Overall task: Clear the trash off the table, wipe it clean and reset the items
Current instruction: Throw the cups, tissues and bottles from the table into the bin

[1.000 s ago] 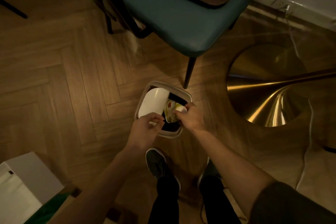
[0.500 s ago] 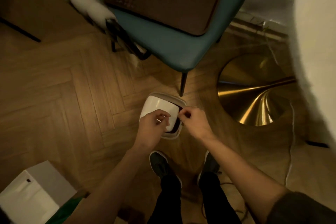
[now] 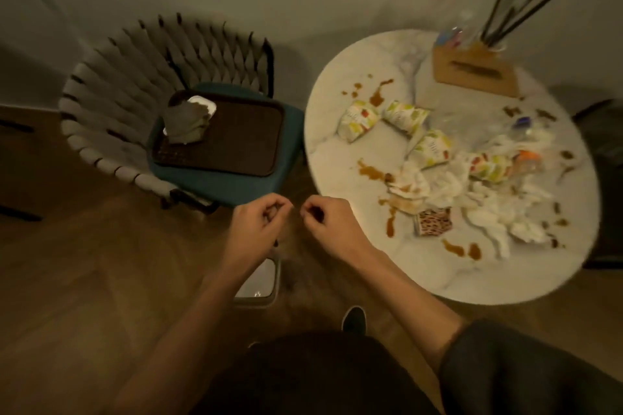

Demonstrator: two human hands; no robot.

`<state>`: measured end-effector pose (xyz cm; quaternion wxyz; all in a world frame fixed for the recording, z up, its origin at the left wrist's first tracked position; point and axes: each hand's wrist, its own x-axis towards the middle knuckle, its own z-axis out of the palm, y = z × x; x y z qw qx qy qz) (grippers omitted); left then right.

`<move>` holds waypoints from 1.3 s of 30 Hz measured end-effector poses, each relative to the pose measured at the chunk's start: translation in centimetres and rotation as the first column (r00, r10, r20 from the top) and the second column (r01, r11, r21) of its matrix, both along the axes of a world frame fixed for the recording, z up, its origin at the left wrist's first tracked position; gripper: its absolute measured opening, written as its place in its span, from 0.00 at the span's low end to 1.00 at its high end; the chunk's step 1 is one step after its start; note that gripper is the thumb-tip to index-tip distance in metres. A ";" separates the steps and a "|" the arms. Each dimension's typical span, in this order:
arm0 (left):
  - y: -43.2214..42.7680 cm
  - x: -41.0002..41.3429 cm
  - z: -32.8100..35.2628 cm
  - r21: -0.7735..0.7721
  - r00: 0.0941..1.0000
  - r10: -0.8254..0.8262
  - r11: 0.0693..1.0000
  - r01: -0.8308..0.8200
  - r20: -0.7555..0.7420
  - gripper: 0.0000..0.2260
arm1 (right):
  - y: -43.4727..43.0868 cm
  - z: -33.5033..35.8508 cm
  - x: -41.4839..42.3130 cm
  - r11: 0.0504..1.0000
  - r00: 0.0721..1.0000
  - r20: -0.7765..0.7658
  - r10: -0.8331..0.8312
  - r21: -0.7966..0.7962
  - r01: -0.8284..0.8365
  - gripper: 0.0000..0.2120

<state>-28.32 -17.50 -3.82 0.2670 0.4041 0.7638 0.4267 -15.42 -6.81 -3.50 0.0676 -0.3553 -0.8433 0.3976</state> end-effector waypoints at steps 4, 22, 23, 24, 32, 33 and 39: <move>3.8 3.2 3.9 0.050 0.992 -0.123 0.991 0.124 -0.025 0.04 | 3.1 3.8 4.3 0.998 0.998 0.006 -0.057 0.023 0.057 0.05; 23.4 11.0 2.9 -0.174 0.997 0.017 0.984 -0.029 -0.071 0.06 | 24.0 3.2 20.3 0.979 0.981 0.033 -0.192 -0.058 0.194 0.09; 24.1 10.8 2.8 -0.193 0.994 0.032 0.980 -0.052 -0.107 0.07 | 24.8 3.0 20.0 0.982 0.983 0.039 -0.178 -0.058 0.180 0.08; 24.8 10.5 2.6 -0.219 0.988 0.034 0.974 -0.066 -0.150 0.07 | 25.4 2.9 19.7 0.983 0.985 0.043 -0.168 -0.062 0.170 0.08; 29.6 6.5 -0.8 -0.438 0.946 -0.024 0.890 -0.126 -0.323 0.28 | 28.9 1.5 15.8 0.988 0.991 0.061 -0.118 -0.094 0.123 0.07; 30.0 6.0 -1.3 -0.463 0.940 -0.037 0.876 -0.132 -0.339 0.31 | 29.0 1.4 15.5 0.987 0.991 0.058 -0.124 -0.097 0.129 0.07; 30.9 3.8 -4.8 -0.600 0.958 -0.067 0.791 -0.120 -0.280 0.42 | 29.4 0.7 15.1 0.981 0.991 0.065 -0.115 -0.152 0.124 0.06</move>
